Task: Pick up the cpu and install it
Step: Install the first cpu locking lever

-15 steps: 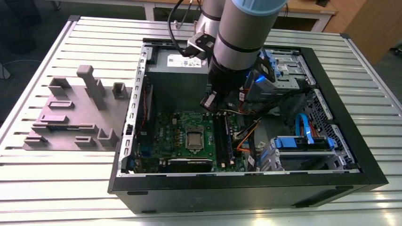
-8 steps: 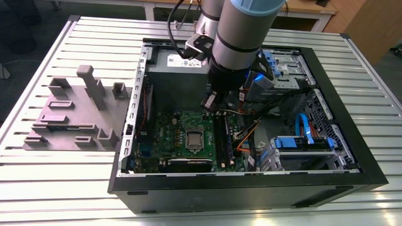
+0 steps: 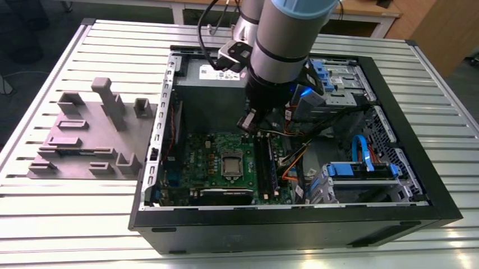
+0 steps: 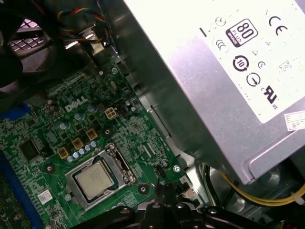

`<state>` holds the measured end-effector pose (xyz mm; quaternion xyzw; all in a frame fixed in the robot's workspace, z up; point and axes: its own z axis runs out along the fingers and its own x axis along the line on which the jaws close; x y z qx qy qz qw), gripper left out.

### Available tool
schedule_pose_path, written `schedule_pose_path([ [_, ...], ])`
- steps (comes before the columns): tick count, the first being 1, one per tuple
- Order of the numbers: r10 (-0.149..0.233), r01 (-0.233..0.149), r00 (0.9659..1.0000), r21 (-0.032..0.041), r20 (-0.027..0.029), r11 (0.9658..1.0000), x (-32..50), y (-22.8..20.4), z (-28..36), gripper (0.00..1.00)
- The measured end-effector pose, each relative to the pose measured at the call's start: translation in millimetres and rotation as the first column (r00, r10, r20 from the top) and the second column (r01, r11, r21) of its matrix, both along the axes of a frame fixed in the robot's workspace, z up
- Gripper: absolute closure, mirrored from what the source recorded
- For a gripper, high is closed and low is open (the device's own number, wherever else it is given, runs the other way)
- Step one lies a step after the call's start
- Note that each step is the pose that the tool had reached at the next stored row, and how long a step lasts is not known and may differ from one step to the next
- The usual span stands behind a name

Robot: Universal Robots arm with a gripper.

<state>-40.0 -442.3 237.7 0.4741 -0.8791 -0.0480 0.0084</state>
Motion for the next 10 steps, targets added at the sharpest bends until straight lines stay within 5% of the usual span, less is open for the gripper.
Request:
schedule_pose_path([
  [10, 0.010, -0.010, 0.9999, -0.0001, -0.0023, 1.0000, 8.8, 2.2, -0.6, 0.89],
])
